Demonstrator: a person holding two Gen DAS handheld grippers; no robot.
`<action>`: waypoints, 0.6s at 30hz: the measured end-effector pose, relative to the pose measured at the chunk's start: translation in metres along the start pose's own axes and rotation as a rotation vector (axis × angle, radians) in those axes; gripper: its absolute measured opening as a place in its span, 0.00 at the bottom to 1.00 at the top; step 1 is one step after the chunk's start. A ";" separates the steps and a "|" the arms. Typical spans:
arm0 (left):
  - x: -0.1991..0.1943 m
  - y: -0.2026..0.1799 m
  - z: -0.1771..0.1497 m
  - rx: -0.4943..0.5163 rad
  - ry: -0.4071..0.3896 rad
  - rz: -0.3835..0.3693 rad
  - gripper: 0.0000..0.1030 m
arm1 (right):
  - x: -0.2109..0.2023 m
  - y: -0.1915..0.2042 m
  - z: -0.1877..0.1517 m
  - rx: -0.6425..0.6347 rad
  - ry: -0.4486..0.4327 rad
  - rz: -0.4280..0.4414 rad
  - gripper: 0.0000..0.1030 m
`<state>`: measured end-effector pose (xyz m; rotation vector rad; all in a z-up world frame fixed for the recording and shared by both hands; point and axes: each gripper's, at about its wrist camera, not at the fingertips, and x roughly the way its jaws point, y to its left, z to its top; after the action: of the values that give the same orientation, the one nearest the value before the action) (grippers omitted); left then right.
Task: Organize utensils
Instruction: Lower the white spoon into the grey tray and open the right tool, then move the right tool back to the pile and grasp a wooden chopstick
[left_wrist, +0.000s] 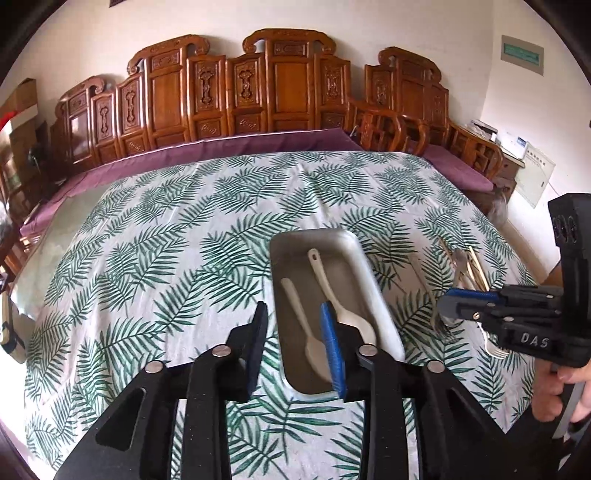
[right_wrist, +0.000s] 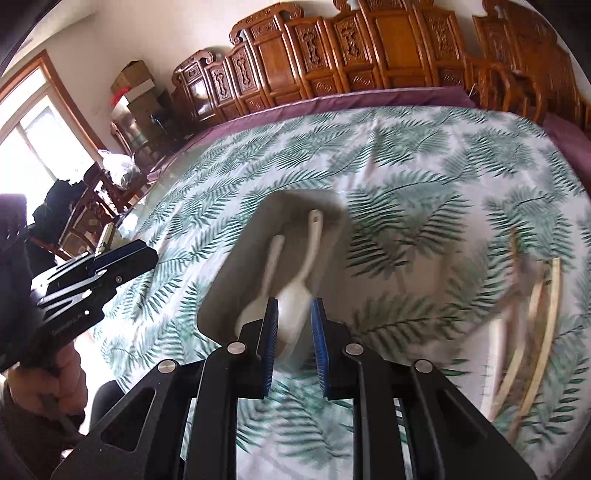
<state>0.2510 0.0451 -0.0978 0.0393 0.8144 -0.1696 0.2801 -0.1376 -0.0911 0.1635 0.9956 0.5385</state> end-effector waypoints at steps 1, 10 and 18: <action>-0.001 -0.006 0.000 0.005 -0.002 -0.008 0.33 | -0.009 -0.006 -0.002 -0.009 -0.007 -0.011 0.20; 0.003 -0.055 -0.003 0.043 -0.001 -0.085 0.60 | -0.067 -0.069 -0.030 -0.052 -0.044 -0.166 0.21; 0.015 -0.096 -0.013 0.068 0.027 -0.135 0.70 | -0.082 -0.122 -0.055 -0.012 -0.062 -0.254 0.28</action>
<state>0.2358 -0.0504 -0.1152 0.0505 0.8384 -0.3244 0.2425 -0.2895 -0.1047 0.0412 0.9365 0.3059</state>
